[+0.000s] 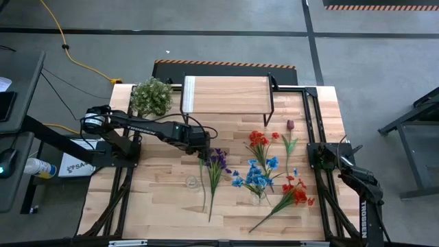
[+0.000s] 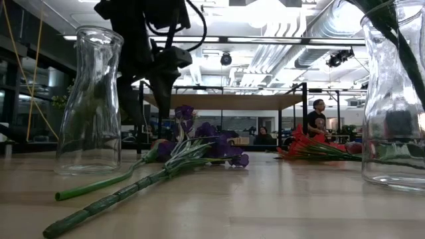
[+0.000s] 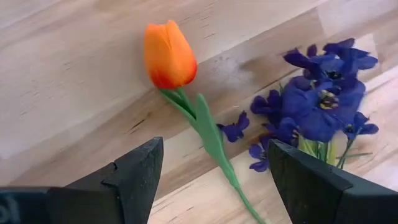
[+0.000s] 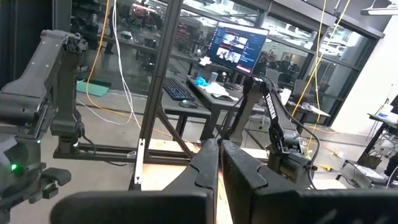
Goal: Pick and place flowers into a vace then onto a shelf
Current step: Put the light orange flower into the right transparent vase
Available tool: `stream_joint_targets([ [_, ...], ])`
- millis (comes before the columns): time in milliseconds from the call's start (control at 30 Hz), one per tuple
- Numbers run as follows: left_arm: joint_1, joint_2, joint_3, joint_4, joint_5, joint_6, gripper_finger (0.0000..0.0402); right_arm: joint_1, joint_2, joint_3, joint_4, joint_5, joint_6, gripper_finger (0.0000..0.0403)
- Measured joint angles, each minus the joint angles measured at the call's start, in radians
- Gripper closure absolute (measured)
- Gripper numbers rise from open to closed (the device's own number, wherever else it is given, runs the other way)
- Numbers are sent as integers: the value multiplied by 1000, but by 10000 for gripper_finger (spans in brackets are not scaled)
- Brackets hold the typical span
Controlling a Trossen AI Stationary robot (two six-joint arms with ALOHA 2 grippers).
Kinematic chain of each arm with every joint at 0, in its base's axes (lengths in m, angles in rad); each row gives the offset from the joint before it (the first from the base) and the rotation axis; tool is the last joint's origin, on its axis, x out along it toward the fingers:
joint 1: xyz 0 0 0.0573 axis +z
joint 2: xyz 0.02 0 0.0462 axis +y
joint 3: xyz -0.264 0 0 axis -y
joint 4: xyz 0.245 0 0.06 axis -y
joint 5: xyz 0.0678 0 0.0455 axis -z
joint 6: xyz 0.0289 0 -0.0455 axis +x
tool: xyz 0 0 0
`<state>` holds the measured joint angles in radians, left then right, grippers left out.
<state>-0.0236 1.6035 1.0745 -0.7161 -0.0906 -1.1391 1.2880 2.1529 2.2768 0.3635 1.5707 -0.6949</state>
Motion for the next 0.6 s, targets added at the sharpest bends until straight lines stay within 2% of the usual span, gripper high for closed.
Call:
stream_joint_targets([
  [300, 4, 2, -24, 35, 2, -17, 82, -1, 0, 0, 1, 0, 9, 391],
  [600, 4, 104, -25, 74, 15, -60, 83, -8, 0, 0, 1, 0, 8, 391],
])
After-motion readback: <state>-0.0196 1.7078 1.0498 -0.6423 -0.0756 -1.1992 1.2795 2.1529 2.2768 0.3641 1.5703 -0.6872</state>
